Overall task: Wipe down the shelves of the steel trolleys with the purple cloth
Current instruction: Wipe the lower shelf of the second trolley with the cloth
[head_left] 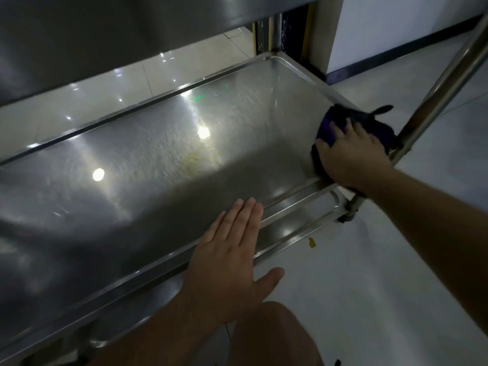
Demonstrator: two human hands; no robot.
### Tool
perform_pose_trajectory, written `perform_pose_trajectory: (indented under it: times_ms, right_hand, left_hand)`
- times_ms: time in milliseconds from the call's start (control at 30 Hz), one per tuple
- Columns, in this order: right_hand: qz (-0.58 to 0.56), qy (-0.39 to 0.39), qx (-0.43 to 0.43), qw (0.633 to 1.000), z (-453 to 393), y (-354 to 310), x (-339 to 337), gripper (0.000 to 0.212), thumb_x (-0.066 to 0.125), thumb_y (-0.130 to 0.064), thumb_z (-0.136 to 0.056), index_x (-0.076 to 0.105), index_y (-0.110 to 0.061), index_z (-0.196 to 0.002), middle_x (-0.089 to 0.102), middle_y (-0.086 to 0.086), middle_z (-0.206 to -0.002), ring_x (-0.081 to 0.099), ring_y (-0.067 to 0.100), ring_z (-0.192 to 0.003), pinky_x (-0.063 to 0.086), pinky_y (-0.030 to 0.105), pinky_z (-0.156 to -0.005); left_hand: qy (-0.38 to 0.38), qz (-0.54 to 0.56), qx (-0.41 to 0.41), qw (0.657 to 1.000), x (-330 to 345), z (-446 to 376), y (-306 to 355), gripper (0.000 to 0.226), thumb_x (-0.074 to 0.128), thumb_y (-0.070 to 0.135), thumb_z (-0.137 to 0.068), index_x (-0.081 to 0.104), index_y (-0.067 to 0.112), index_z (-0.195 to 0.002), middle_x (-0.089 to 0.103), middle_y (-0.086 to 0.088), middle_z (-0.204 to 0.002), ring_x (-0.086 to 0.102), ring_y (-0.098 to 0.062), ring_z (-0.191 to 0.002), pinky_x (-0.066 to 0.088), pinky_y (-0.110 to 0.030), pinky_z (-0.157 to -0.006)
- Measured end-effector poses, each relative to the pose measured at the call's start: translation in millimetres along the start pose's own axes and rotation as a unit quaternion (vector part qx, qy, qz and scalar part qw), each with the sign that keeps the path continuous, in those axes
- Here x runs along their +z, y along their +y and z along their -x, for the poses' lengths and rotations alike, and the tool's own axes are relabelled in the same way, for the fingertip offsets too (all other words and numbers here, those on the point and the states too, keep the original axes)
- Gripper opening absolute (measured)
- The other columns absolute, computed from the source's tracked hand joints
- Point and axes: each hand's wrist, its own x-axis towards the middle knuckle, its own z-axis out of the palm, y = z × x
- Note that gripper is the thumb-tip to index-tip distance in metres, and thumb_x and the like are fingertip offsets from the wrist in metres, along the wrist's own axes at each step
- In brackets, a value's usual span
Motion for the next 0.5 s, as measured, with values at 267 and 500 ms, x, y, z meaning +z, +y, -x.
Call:
perform_pose_trajectory:
  times_ms: [267, 500]
  right_hand:
    - [0.011, -0.01, -0.146, 0.989, 116, -56, 8, 0.082, 0.002, -0.068, -0.095, 0.025, -0.026, -0.162, 0.026, 0.008, -0.169, 0.019, 0.028, -0.156, 0.01, 0.048, -0.126]
    - [0.055, -0.038, -0.115, 0.991, -11, 2, -16, 0.06, 0.021, -0.052, -0.105, 0.031, -0.026, -0.158, 0.03, 0.015, -0.164, 0.027, 0.04, -0.151, 0.024, 0.058, -0.122]
  left_hand:
    - [-0.002, 0.007, 0.002, 1.0, 2, 1, 1, 0.107, 0.036, 0.082, -0.093, 0.003, 0.015, -0.17, 0.003, 0.0, -0.178, -0.003, -0.015, -0.164, 0.01, -0.042, -0.131]
    - [0.002, 0.004, 0.014, 1.0, 4, 3, -1, 0.104, 0.029, 0.082, -0.096, 0.001, 0.015, -0.17, -0.001, 0.0, -0.178, -0.006, -0.015, -0.163, 0.013, -0.044, -0.132]
